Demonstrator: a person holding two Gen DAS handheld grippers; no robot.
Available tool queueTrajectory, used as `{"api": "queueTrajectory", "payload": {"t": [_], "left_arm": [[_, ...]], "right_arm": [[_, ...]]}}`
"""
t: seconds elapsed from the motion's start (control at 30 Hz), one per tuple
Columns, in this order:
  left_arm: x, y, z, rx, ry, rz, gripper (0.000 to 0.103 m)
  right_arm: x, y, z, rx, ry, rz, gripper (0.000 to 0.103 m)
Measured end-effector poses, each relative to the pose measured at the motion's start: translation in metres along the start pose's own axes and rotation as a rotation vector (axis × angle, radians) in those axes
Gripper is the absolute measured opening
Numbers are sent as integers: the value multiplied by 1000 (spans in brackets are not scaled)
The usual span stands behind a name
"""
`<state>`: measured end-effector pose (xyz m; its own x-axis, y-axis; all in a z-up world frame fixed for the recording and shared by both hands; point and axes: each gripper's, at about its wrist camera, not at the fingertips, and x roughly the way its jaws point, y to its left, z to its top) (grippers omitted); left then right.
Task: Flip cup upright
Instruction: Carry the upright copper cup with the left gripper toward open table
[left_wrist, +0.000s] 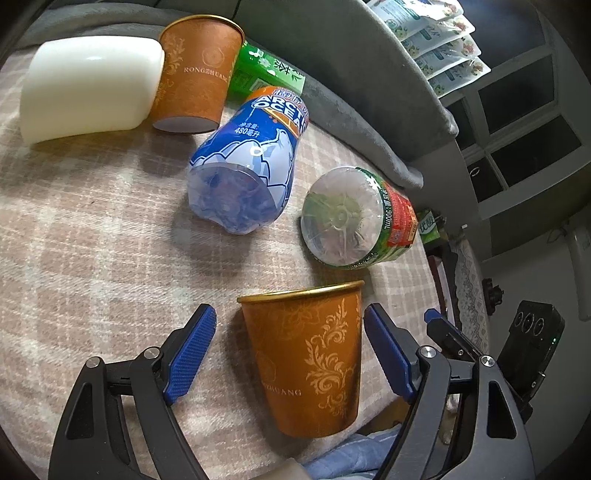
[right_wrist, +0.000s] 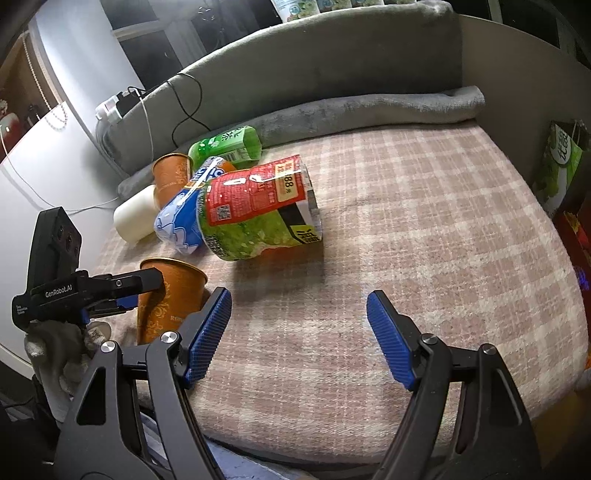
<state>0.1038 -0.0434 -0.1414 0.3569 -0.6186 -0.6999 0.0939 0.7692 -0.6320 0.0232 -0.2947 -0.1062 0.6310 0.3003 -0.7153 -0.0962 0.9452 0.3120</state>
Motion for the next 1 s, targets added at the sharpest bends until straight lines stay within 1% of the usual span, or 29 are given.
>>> {"api": "queueTrajectory", "payload": {"t": [0.2,0.27,0.37,0.6,0.83,1.0], "left_arm": [[6,-3,2,5,14,-7,77],[7,-6,3,16,14,-10,71],[5,-11,2,37,6,-5,67],[0,-15,0,62,-8,6,67],[-12,-27,-2,127,-72,49,66],[-20,-42,-4,215,-144,108,66]], "right_arm": [[-1,-6,-1,21,-9,-9,78],[-1,-7,-1,19,-15,-19,78],[-1,-8,-3,19,-20,-31,78],[-1,-9,-2,23,-19,-25,78],[-2,-6,-2,22,-22,-20,78],[-1,-7,-3,31,-17,-17,78]]}}
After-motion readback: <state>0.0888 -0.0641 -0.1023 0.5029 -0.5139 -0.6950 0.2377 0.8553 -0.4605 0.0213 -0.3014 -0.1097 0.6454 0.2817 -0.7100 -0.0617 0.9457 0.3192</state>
